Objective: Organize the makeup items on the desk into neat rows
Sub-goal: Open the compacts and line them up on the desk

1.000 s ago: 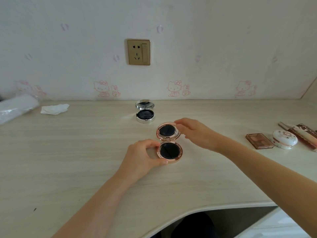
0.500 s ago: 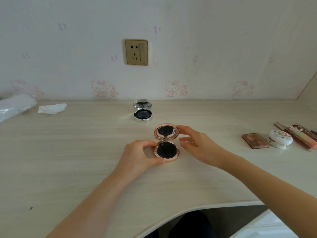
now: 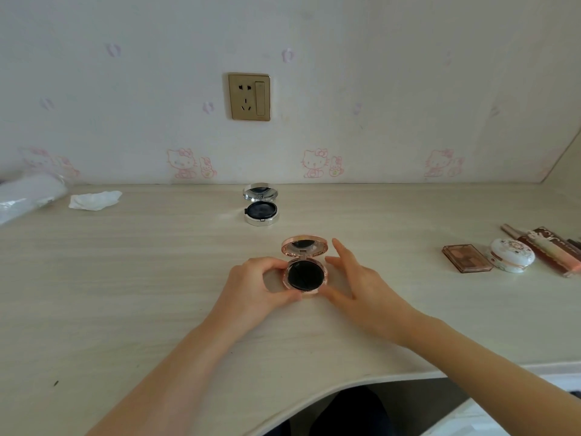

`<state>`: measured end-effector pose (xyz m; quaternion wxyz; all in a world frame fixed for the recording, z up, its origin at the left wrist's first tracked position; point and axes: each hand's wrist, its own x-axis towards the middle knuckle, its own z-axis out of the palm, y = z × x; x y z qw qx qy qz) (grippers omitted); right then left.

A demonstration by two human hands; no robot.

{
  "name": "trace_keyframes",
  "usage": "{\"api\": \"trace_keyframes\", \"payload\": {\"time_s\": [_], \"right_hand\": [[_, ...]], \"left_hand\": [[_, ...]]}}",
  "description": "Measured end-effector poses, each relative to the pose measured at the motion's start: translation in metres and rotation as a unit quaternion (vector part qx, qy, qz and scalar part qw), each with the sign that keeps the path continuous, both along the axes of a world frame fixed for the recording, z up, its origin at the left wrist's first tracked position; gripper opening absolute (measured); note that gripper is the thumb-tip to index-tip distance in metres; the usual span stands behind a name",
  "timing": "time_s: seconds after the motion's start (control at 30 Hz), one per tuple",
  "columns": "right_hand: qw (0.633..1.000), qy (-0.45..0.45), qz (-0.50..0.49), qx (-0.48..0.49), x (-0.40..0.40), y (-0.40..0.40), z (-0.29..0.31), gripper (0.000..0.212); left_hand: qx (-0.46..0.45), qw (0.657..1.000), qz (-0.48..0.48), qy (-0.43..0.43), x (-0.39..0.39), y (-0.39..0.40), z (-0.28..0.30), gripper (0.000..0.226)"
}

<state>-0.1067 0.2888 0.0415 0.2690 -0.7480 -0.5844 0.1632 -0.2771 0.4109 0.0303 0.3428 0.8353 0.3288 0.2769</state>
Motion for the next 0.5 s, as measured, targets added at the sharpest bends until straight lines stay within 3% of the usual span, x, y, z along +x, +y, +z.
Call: {"api": "trace_keyframes", "payload": {"time_s": [0.13,0.33,0.5], "right_hand": [[0.998,-0.05,-0.01,0.026,-0.013,0.0,-0.01,0.087],[0.994,-0.062,-0.041,0.078,-0.012,0.015,-0.018,0.084],[0.992,-0.062,-0.066,0.086,-0.002,0.033,-0.02,0.081]], "left_hand": [[0.042,0.999,-0.003,0.005,0.001,-0.002,-0.002,0.048],[0.12,0.988,-0.043,0.083,0.008,0.0,-0.005,0.049],[0.285,0.944,-0.032,0.165,0.022,0.012,-0.005,0.051]]}}
